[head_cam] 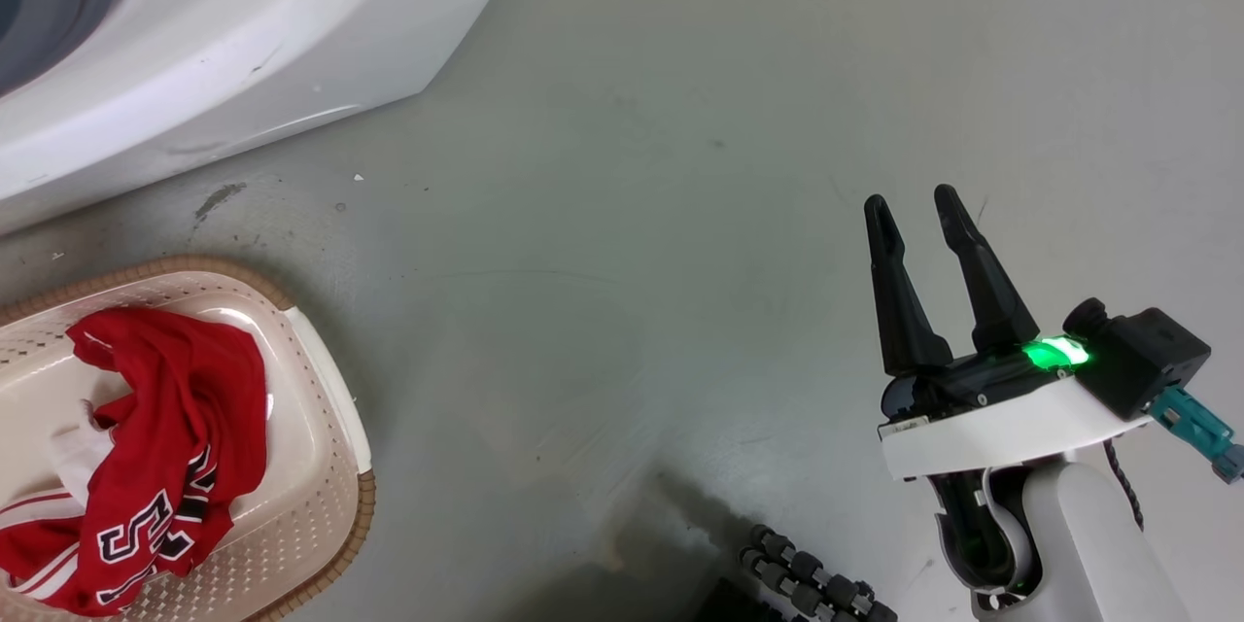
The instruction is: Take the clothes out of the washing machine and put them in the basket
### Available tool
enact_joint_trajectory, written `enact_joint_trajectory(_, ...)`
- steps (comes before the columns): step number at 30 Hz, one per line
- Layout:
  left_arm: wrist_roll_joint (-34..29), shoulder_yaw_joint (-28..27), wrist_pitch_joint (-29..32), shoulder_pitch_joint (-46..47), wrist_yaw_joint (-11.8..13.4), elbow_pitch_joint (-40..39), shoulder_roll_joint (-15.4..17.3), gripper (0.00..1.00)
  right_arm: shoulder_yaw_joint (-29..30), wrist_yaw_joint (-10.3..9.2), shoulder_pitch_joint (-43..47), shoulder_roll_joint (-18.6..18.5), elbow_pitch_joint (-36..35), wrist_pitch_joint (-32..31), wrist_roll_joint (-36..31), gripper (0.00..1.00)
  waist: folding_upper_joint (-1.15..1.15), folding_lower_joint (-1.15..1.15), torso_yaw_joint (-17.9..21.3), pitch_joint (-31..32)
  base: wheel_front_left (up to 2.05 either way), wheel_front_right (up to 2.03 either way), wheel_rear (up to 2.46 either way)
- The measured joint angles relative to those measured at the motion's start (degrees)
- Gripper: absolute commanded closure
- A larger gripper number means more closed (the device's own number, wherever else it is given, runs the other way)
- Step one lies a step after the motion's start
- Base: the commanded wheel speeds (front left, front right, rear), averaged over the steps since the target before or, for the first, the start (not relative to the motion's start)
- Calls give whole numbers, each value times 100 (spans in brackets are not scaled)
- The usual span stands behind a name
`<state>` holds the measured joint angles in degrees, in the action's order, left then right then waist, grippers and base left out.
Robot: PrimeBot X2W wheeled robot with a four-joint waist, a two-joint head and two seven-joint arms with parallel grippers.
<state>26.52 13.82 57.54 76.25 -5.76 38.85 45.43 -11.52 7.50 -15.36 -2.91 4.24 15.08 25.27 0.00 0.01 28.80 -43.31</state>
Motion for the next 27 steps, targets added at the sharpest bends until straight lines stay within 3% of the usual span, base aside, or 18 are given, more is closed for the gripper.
enact_joint_trajectory(1,3,0,30,3,31,-1,13,100,0,0,-3,0,1,0,1,0,0,0,8,-4,0,0,0)
enact_joint_trajectory(6,-91,45,-233,-92,199,-187,18,100,13,0,-27,0,2,1,1,0,0,0,23,23,0,0,0)
enact_joint_trajectory(11,-166,-52,-915,-194,436,-294,-26,100,57,0,-27,1,9,0,-12,0,0,0,3,112,0,0,0)
enact_joint_trajectory(18,-62,-170,-1831,-579,549,-221,-246,100,170,0,-26,1,4,0,-122,0,0,0,-110,292,0,0,0)
enact_joint_trajectory(27,64,-341,-3509,-1350,620,104,-667,100,361,0,19,3,29,0,-279,0,0,0,-285,698,0,0,0)
